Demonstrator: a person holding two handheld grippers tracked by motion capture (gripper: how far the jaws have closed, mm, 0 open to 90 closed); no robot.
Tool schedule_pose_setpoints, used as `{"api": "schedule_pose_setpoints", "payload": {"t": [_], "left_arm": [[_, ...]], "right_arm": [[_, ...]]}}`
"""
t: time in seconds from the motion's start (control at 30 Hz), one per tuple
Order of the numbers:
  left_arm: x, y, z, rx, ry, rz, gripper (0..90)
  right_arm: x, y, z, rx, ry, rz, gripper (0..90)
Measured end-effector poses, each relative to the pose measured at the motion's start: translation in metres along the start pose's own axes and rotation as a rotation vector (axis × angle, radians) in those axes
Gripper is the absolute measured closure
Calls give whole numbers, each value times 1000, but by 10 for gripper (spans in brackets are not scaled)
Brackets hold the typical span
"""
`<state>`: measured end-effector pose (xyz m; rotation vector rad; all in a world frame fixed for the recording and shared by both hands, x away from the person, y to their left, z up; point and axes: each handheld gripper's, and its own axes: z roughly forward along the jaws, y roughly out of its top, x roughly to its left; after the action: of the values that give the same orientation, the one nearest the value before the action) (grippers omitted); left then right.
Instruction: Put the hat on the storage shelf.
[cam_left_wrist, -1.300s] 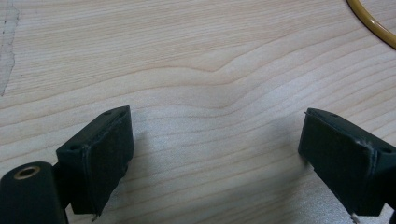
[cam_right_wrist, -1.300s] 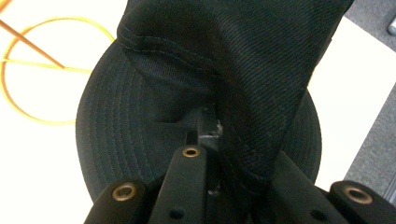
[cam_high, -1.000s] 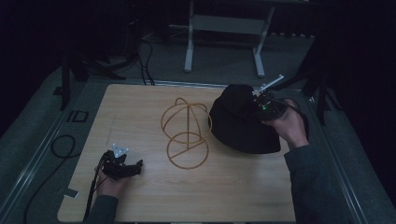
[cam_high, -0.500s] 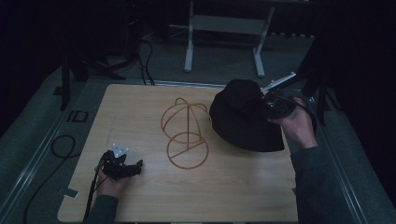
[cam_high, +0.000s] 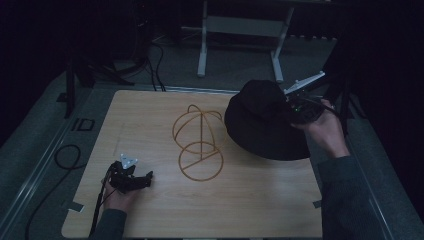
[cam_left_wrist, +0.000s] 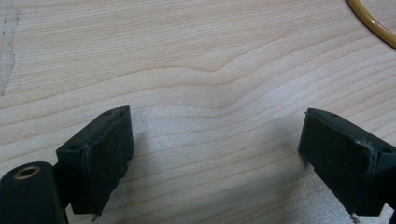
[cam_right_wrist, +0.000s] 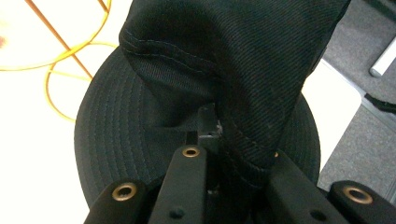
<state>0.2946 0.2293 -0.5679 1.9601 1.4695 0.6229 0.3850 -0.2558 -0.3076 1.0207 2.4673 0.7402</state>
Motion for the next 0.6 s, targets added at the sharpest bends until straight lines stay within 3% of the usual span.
{"api": "schedule_pose_setpoints", "payload": {"t": [0.6], "left_arm": [[0,0,0,3,-1,2,107]], "right_arm": [[2,7,-20,-56,13,-9,877]]}}
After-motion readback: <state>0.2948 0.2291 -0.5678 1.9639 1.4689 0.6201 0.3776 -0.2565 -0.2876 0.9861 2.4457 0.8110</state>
